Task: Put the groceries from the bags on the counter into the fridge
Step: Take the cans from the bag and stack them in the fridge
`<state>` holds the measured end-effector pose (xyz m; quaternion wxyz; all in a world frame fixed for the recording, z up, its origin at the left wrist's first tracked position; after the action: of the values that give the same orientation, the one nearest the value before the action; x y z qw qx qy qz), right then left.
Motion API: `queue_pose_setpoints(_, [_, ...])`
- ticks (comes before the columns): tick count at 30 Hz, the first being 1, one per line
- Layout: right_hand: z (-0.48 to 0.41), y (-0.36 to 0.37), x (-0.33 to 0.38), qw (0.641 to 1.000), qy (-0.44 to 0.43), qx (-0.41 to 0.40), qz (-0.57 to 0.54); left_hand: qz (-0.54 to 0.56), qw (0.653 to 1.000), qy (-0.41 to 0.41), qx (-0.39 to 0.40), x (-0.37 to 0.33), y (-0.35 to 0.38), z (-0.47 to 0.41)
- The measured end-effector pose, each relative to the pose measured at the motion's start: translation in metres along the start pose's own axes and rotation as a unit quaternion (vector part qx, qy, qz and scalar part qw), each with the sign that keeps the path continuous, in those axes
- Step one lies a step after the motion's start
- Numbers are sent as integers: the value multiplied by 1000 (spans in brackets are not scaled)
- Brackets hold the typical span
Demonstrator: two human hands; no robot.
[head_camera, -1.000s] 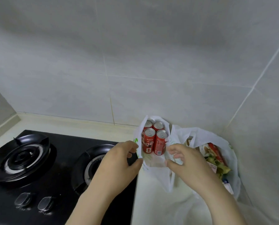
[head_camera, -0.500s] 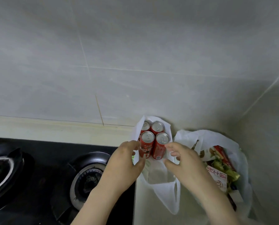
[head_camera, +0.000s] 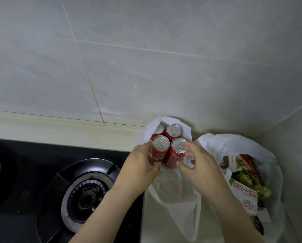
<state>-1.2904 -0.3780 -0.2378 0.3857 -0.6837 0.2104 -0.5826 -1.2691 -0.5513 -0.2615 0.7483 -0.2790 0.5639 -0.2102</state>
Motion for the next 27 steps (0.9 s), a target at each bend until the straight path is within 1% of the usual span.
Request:
queue_pose_setpoints(5, [-14,8,-7,1000,0,-2,-25,-14,1000,-6,9,4,8,-17])
queue_pose_setpoints(10, [-25,17,-16,996,4,2,-94,-17,1000,4,-1,7,20,-34])
queue_pose_setpoints(15, [-43,28,-24,991,-27,-7,-129,-8,1000,-9,-13,8,29,-48])
queue_pose_setpoints(18, [-45,36,-34,989,-9,-4,-148,21,999,-23,-30,9,31,-52])
queue_pose_setpoints(21, [-39,36,-39,985,10,-24,-173,37,998,-26,-37,10,33,-52])
queue_pose_setpoints(23, [-35,34,-39,985,18,-32,-170,42,998,-21,-41,13,33,-49])
queue_pose_setpoints(27, [-21,27,-39,986,29,-13,-161,50,998,-23,-34,21,30,-37])
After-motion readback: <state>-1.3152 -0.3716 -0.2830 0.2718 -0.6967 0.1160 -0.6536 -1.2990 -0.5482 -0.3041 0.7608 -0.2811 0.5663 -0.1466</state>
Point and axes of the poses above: each hand's wrist, its own z-axis away from the middle knuckle, its own y-axis out of the palm, x = y × z, the point moved 3 cm from there along -z, towards the middle knuckle, and after that the axes turned 11 degrees about -y, right-handed, at the moved point
